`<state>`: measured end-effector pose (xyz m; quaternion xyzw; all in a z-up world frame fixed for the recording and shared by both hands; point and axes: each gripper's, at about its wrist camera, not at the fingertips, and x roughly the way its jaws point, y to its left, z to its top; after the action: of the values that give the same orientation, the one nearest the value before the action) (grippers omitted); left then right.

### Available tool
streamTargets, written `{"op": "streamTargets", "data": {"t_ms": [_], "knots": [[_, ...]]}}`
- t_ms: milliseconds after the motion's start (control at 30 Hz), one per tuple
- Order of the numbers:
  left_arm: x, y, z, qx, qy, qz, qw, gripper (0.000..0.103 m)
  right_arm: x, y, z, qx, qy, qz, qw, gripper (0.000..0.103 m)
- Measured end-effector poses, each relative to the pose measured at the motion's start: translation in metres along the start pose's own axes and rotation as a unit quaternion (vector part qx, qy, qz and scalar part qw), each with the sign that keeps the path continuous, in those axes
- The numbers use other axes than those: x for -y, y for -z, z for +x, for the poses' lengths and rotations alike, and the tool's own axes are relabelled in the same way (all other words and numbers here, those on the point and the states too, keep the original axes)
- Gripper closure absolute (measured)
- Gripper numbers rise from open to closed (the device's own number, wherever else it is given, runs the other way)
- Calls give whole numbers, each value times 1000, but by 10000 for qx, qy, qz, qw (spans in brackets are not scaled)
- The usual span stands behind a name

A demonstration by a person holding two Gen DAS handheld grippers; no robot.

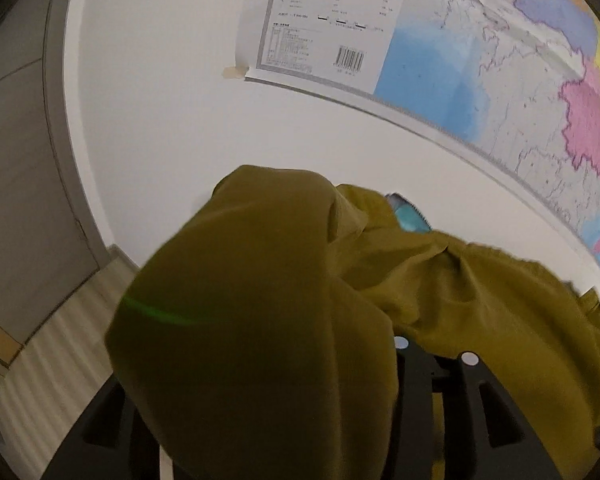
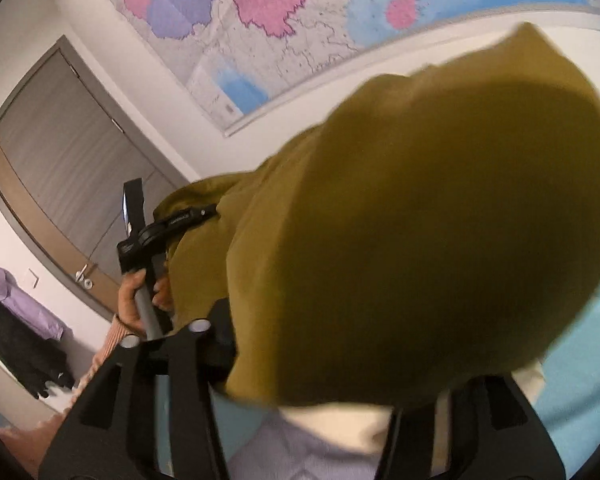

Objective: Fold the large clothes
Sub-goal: 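Lift the folded jacket bundle with both tools and carry it toward the clothes stack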

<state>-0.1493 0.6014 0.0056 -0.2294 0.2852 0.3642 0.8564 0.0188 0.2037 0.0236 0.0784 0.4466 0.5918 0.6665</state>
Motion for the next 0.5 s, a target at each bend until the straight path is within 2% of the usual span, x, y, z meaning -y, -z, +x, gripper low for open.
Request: {"op": "streamTargets", "data": {"t_ms": [67,133,200,233,300,367,433,467,500], "knots": [[1,1,2,-32,-94,63,9999,57,1,2,-22,74,16,20,10000,35],[3,0,4,-70,-172,73,9998,54,5,5,-36,168,70,93,9998,33],[3,0,4,-81,-306,145,9994,48,8,2,-59,466,391,183,9980,28],[4,0,4,-76,-470,191,9987,41,12,1,-71,634,634,212,9957,28],[7,0,-1,-43,-611,306,9977,39,25,-3,-90,920,871,461,9909,27],[5,1,-10,-2,-660,271,9974,37,32,-13,-89,940,783,607,9906,28],[6,6,-25,68,-651,200,9977,33,25,-25,-78,900,815,341,9920,28],[7,7,-31,131,-656,188,9976,31,21,-29,-67,723,888,99,9934,35],[7,8,-38,185,-664,172,9975,29,19,-30,-56,551,910,52,9943,55]]}}
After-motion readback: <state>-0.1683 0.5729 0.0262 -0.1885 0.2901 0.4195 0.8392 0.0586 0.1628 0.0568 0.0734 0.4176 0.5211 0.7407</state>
